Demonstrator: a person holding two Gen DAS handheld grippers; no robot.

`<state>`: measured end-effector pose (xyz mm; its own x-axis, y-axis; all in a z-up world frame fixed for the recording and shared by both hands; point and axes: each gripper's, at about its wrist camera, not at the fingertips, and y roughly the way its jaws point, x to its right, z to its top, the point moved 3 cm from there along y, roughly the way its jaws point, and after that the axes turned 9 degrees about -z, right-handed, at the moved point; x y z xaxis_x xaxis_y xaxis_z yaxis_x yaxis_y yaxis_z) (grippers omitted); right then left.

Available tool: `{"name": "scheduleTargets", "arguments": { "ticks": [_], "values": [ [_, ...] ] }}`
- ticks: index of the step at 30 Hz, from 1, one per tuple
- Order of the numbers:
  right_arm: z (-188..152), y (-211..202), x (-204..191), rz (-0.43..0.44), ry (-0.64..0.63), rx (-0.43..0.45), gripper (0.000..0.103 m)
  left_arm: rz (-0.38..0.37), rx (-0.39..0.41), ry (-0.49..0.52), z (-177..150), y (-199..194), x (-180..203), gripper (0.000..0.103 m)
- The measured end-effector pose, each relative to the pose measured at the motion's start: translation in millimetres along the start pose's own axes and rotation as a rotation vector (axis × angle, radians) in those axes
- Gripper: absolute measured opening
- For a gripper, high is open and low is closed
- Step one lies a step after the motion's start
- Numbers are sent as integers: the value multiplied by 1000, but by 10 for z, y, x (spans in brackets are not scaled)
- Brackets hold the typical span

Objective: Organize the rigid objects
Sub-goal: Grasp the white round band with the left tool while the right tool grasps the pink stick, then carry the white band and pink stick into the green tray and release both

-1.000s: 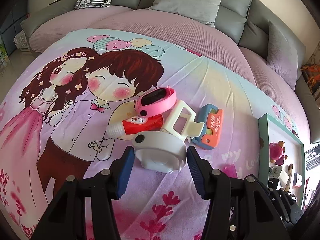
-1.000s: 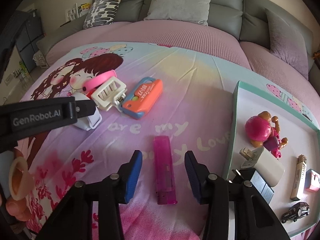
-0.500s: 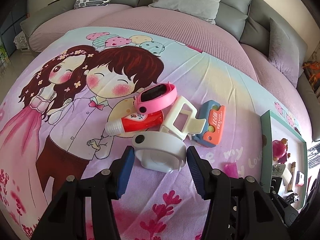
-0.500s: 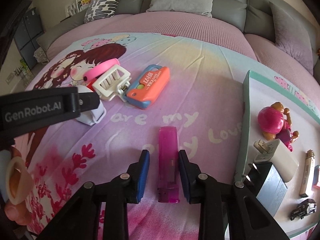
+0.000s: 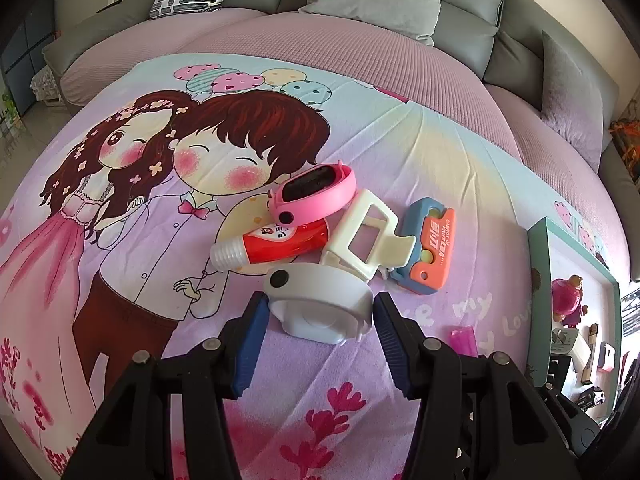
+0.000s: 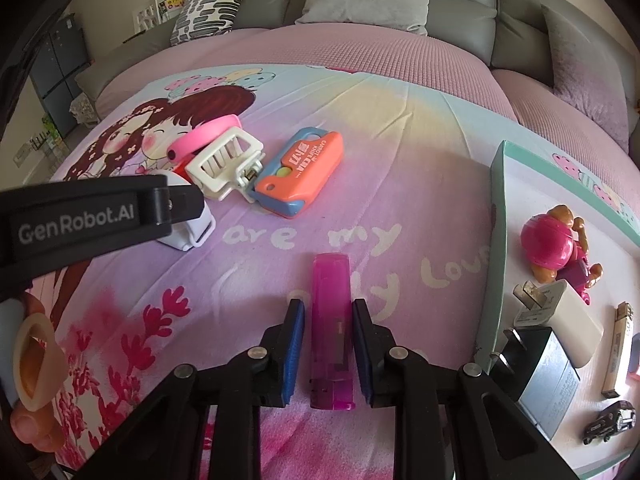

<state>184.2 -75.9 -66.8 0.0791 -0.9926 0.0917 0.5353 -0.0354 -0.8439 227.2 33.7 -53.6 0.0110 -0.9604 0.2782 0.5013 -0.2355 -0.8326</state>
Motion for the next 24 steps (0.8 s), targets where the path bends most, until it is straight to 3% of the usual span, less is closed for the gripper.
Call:
{"name": "scheduleTargets", "arguments": {
  "ticks": [14, 24],
  "values": [
    [42, -115, 91, 47, 52, 38, 21, 13, 15, 16, 16, -49, 29, 56],
    [154, -463, 313, 44, 126, 147, 21, -38, 134, 43, 122, -436, 183, 55]
  ]
}}
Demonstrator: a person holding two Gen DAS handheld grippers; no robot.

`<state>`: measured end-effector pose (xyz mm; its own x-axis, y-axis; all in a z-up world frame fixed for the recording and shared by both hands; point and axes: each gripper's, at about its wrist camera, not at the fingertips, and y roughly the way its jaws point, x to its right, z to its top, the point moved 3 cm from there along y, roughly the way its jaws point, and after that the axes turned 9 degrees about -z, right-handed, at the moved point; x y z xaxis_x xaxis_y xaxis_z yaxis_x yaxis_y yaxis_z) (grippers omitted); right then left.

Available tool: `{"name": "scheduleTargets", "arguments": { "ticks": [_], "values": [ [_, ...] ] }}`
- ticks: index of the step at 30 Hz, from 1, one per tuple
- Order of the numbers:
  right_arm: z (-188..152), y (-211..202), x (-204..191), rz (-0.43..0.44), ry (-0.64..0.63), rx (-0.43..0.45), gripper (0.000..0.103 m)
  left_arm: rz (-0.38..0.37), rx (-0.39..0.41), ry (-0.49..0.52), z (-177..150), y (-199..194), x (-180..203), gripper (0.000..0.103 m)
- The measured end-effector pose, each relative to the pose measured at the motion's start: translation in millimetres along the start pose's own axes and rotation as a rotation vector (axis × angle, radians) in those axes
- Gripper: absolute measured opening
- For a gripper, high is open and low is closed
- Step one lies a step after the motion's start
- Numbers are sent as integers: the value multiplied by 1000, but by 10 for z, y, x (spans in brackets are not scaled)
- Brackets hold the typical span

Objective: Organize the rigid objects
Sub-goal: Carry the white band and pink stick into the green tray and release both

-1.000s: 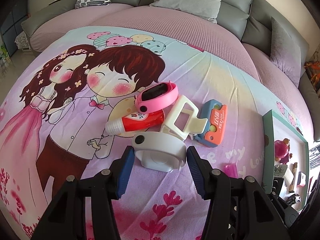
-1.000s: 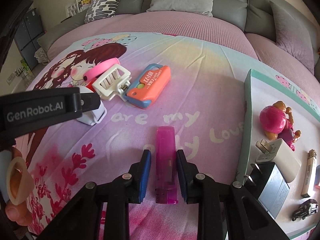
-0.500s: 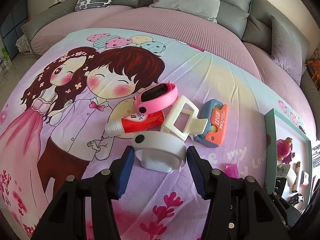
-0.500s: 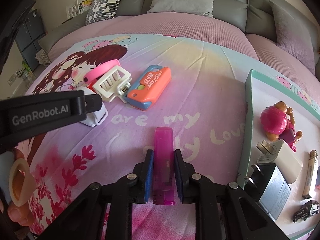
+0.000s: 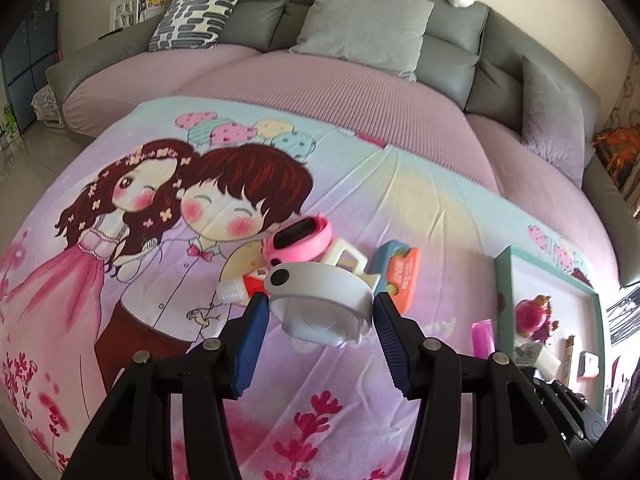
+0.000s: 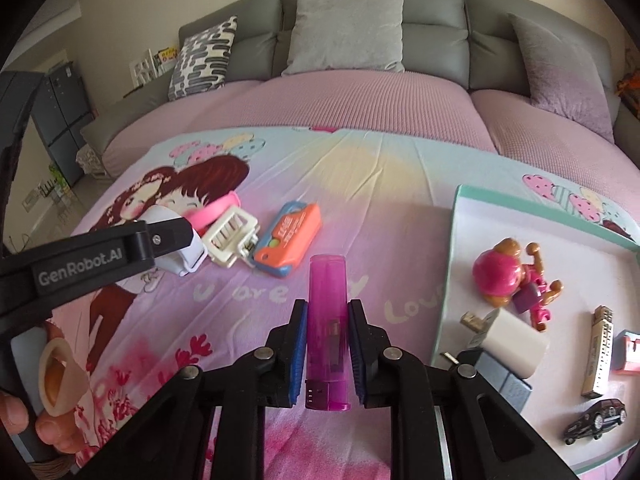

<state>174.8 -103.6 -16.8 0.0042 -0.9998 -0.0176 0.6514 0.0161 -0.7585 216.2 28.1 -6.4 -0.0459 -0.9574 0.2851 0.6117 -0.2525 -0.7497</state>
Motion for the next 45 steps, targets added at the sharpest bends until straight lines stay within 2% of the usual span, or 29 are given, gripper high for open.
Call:
{"name": "scheduleTargets", "arguments": {
  "ticks": [4, 15, 21, 31, 38, 45],
  "values": [
    [43, -67, 89, -10, 16, 24, 21, -33, 50, 34, 52, -117, 163, 55],
    [105, -290, 644, -73, 137, 80, 21, -130, 102, 164, 63, -184, 781, 55],
    [53, -335, 1056, -167, 196, 77, 21, -156, 52, 248, -14, -72, 1131, 55],
    [-170, -350, 1921, -317, 391, 22, 21, -228, -25, 377, -201, 102, 1854, 55],
    [-258, -354, 2097, -340, 429, 6, 21, -262, -54, 454, -298, 253, 2242, 56],
    [-334, -338, 2181, -354, 462, -12, 21, -271, -108, 473, -479, 492, 2327, 56]
  ]
}}
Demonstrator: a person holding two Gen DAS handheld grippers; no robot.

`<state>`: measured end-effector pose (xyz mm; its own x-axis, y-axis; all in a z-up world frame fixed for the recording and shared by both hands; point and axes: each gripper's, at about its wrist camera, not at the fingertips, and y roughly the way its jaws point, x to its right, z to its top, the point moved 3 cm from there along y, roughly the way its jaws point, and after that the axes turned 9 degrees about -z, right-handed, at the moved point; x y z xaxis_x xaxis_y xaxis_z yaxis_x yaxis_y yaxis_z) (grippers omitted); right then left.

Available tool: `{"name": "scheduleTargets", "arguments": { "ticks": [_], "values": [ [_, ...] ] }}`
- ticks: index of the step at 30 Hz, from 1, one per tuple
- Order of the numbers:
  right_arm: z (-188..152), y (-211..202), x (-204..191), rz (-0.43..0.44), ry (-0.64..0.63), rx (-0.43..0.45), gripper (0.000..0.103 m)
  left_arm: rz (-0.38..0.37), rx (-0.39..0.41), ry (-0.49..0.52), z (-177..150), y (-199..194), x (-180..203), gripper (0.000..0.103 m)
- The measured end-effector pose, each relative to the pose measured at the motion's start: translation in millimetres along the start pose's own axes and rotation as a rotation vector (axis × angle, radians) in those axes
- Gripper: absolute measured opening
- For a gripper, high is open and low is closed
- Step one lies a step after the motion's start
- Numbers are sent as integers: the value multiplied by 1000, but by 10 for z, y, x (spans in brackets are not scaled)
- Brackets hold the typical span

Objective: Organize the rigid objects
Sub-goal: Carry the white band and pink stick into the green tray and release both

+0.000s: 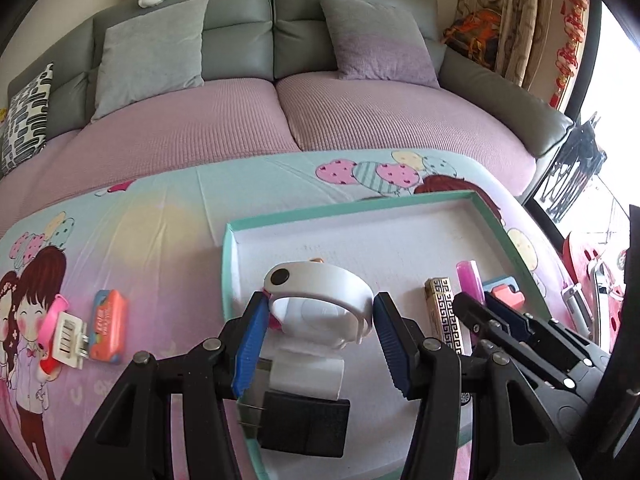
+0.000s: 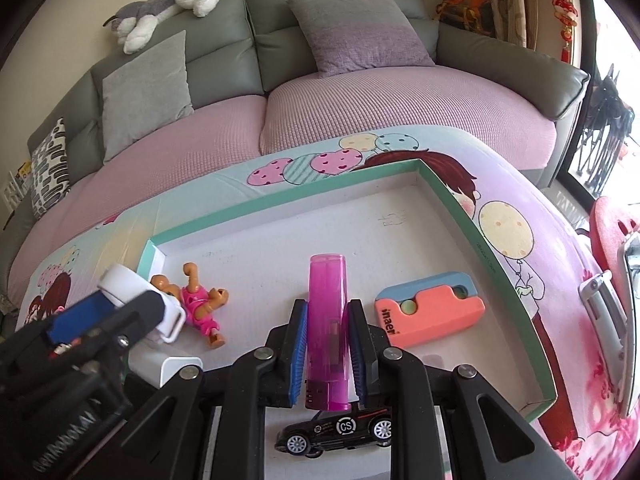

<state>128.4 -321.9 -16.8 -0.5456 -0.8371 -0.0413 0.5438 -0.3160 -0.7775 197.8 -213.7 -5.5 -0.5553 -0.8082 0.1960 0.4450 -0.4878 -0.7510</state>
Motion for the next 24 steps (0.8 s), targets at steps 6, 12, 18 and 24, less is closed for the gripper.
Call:
{"name": "scheduleTargets", "arguments": {
  "ticks": [6, 12, 18, 24],
  "values": [
    [-15, 19, 80, 29, 39, -10, 21, -10, -13, 13, -39, 77, 90, 56],
    [-10, 64, 112, 24, 48, -19, 21, -15, -25, 18, -63, 114, 105, 56],
    [-25, 95, 64, 3, 25, -30, 21, -37, -36, -2, -68, 137, 60, 56],
    [-35, 108, 32, 1, 7, -36, 22, -51, -44, -24, -71, 141, 23, 56]
  ]
}}
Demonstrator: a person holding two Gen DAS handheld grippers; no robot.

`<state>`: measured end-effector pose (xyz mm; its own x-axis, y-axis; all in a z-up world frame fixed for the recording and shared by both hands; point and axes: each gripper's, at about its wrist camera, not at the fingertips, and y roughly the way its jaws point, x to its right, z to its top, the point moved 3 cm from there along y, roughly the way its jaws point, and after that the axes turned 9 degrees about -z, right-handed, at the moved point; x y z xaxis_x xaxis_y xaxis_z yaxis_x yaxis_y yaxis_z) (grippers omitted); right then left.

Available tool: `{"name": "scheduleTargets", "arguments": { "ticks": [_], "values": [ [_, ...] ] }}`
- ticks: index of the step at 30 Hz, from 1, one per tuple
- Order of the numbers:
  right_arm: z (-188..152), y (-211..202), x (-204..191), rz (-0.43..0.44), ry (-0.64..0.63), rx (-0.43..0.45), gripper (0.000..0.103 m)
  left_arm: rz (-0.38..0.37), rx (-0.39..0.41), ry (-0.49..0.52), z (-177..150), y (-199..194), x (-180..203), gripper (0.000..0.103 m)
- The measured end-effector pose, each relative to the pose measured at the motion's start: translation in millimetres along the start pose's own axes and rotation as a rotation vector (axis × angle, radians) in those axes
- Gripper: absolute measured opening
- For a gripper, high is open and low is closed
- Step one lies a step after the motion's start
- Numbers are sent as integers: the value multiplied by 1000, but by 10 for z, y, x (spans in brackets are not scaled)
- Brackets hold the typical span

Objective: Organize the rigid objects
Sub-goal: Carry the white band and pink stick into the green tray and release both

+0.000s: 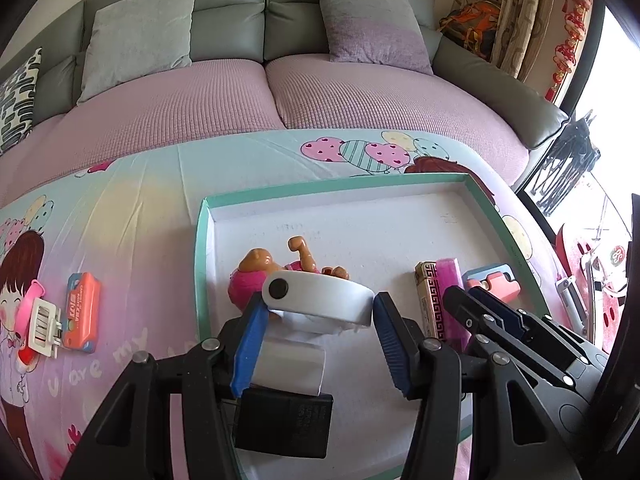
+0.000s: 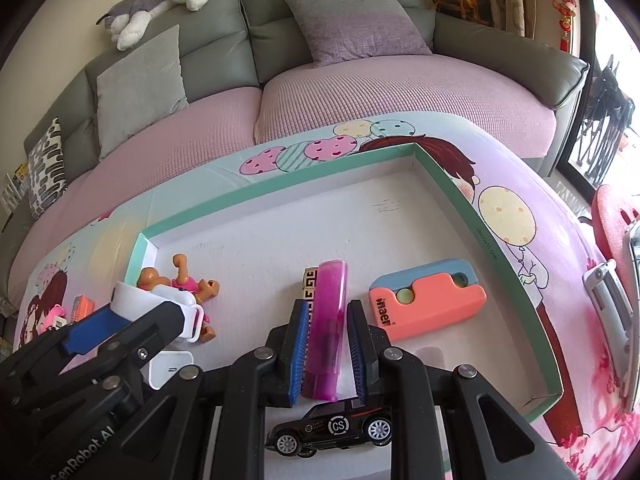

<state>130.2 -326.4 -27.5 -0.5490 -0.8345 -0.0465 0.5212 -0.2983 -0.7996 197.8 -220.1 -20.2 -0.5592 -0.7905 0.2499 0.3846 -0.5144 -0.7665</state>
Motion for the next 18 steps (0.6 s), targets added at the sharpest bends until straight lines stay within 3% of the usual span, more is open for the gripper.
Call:
{"name": "scheduleTargets", "arguments": {
  "ticks": [9, 18],
  "values": [
    [1, 14, 28, 4, 11, -10, 23, 10, -11, 5, -3, -8, 10, 56],
    [29, -65, 3, 17, 6, 18, 22, 24, 28, -7, 39, -179, -64, 56]
  ]
}}
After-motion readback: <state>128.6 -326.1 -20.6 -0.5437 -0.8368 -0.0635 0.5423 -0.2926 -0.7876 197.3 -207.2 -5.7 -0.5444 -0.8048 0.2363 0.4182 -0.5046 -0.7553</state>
